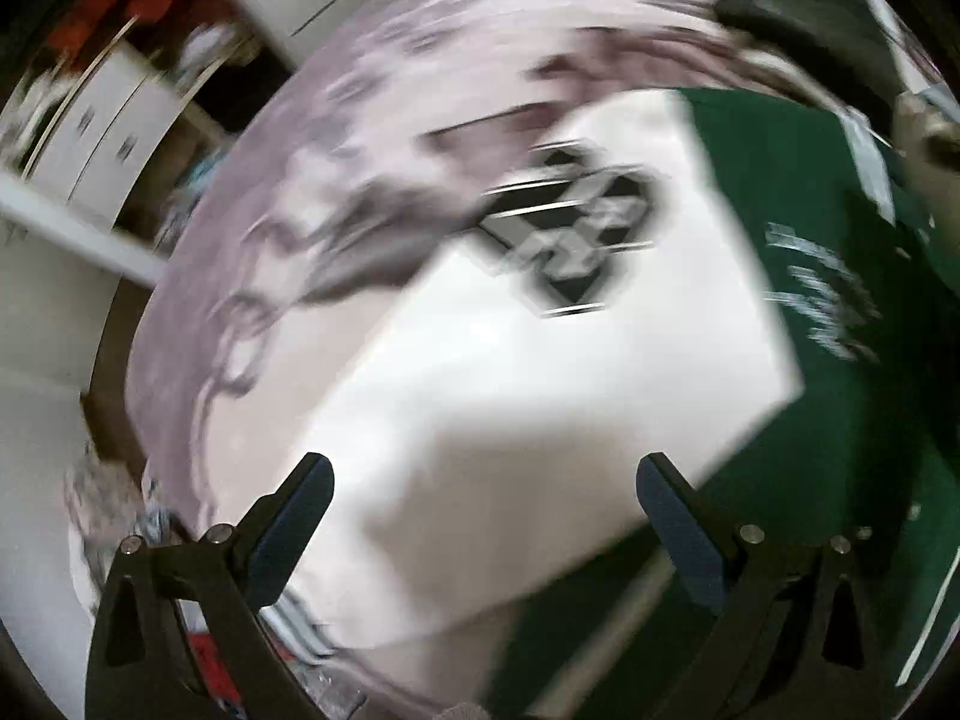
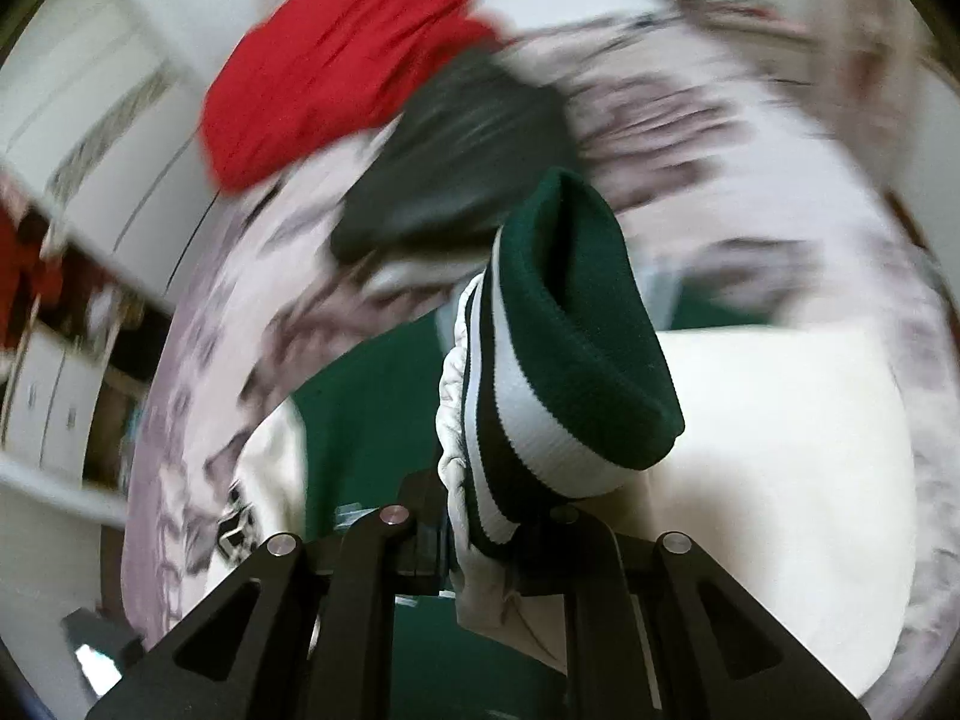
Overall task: Fold large clothes
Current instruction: 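Grasp the striped cuff of the white sleeve with the right gripper, then grasp the other striped sleeve cuff with the left gripper while the right gripper holds its cuff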
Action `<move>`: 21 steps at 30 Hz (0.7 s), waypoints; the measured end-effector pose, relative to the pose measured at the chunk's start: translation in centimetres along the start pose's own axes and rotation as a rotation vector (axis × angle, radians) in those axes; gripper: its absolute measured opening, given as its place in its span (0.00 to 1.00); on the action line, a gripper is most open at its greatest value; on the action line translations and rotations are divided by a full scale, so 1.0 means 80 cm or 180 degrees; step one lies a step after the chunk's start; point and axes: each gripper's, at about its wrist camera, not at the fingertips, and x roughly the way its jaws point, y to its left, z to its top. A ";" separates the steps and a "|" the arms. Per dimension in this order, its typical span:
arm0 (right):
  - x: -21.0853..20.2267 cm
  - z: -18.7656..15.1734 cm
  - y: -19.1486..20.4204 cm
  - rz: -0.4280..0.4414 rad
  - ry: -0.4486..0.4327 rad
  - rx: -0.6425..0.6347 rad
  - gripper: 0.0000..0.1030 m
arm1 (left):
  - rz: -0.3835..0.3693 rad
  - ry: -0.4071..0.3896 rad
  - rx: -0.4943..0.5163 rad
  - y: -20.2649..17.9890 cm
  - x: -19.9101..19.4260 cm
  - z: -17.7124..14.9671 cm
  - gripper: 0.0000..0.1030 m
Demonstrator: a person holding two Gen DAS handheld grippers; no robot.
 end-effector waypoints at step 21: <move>0.018 -0.158 0.021 -0.0017 0.1098 0.0053 0.57 | -0.2261 0.1303 -0.2552 0.170 0.135 -0.206 1.00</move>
